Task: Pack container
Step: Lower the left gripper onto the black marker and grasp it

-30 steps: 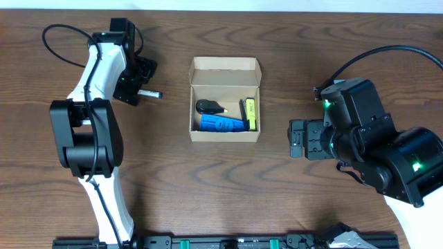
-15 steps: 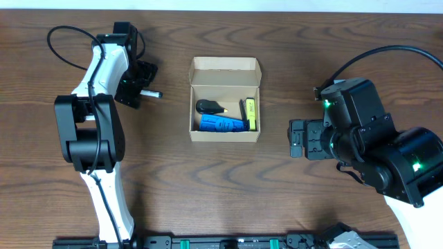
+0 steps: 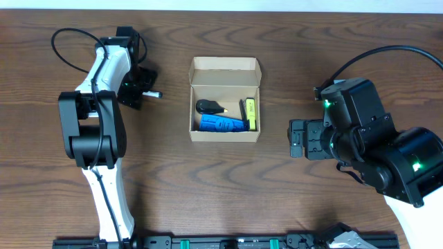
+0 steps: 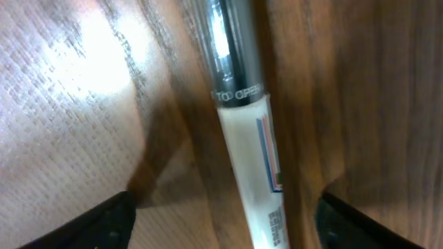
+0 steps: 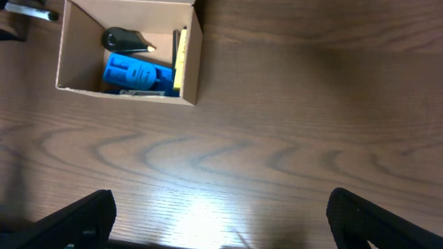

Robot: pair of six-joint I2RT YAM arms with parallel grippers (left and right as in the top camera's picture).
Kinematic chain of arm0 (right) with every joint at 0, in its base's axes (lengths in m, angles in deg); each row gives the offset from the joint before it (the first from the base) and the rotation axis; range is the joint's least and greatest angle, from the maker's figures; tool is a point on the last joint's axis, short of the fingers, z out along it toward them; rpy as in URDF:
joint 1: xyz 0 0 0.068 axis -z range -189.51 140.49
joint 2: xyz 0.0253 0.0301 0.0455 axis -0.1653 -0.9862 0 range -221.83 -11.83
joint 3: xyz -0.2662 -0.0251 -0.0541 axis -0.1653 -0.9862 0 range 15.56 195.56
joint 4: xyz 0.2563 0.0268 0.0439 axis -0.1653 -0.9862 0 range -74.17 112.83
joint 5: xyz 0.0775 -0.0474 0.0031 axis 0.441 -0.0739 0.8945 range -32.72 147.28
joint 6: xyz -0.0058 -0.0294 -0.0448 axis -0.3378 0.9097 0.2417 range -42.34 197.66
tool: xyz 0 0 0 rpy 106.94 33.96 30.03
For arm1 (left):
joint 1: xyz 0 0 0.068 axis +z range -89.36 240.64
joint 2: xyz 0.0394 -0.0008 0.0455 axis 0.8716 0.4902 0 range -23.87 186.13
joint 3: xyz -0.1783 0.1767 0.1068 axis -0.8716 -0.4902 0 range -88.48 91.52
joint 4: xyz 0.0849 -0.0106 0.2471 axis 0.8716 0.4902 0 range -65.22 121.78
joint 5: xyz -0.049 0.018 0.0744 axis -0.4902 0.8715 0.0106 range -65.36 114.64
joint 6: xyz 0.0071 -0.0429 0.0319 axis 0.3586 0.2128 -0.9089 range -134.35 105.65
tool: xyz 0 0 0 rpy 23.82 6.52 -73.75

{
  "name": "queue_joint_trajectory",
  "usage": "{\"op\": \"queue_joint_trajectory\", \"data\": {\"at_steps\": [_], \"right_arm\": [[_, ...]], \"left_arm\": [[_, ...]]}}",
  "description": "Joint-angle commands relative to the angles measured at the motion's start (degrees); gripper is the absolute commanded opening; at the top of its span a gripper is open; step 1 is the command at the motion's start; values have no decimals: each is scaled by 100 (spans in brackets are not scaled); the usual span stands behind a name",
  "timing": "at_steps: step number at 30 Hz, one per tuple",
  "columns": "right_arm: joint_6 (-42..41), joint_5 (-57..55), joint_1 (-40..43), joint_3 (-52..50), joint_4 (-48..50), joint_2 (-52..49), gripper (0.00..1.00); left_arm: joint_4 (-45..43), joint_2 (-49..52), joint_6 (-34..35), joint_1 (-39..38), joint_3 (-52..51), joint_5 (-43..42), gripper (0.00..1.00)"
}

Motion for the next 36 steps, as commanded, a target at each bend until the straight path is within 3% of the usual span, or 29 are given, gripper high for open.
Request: {"op": "queue_joint_trajectory", "data": {"at_steps": [1, 11, 19, 25, 33, 36], "right_arm": [[76, -13, 20, 37, -9, 22, 99], [76, -13, 20, 37, -9, 22, 99], [76, -13, 20, 37, -9, 22, 99], [76, -13, 20, 37, -9, 22, 99], [74, -13, 20, 37, -9, 22, 99], [76, -13, 20, 37, -9, 22, 99]], "left_arm": [[33, 92, -111, 20, 81, 160, 73], [103, 92, -372, 20, 79, 330, 38], [76, 94, -612, 17, 79, 507, 26], [127, 92, -935, 17, 79, 579, 5], [337, -459, -1711, -37, 87, 601, 6], [166, -957, -2618, -157, 87, 601, 6]]}}
